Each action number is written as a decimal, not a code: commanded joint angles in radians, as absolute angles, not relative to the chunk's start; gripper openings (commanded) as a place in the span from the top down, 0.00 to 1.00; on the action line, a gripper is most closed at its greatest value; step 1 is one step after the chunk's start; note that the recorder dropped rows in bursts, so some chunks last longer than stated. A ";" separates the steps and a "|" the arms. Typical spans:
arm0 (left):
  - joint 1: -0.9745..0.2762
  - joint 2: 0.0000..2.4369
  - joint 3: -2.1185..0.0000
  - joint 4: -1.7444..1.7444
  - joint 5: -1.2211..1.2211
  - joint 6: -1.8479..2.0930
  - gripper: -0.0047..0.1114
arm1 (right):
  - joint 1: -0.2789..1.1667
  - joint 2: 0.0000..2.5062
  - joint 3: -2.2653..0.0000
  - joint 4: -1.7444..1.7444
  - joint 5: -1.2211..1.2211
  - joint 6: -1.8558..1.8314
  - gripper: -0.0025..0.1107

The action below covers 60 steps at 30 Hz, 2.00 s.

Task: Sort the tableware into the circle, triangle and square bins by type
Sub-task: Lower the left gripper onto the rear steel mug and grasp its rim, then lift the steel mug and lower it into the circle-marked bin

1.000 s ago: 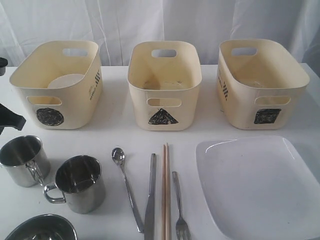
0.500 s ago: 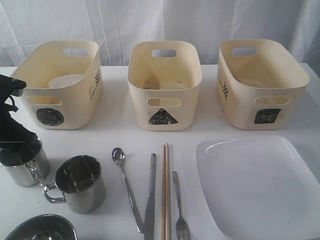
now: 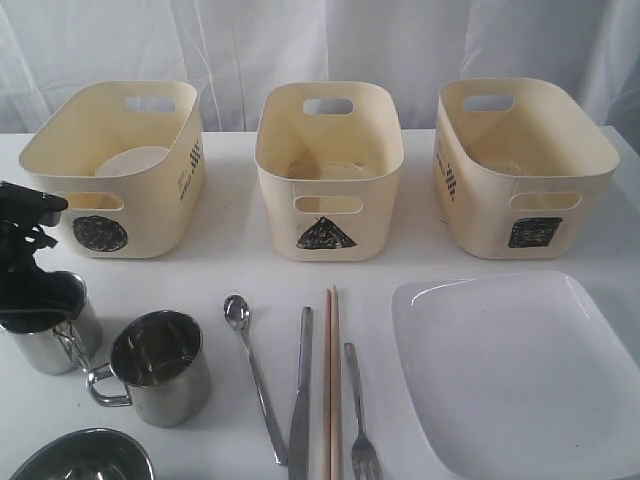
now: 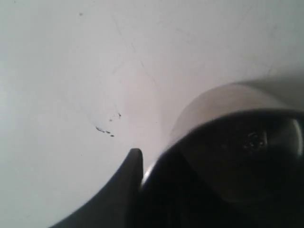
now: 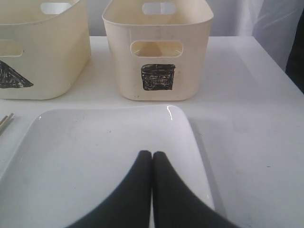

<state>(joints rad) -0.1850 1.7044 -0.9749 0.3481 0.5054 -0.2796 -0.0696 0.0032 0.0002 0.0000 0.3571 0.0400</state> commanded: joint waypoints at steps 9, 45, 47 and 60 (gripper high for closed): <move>-0.180 1.602 -0.966 0.367 0.625 -0.293 0.96 | -0.065 0.000 0.000 0.000 0.343 0.041 0.98; -0.180 1.093 -1.117 0.338 0.191 -0.295 0.96 | -0.065 0.000 0.000 0.000 0.343 0.062 0.98; -0.180 1.112 -1.117 0.338 0.115 -0.321 0.96 | -0.065 0.000 0.000 0.000 0.343 0.062 0.98; -0.180 1.446 -1.117 0.324 -0.328 -0.032 0.96 | -0.065 0.000 0.000 0.000 0.343 0.062 0.98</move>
<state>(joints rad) -0.1850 1.3788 -1.1117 0.4041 -0.3218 -0.1442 -0.0696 0.0032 0.0002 0.0000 0.3571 0.0589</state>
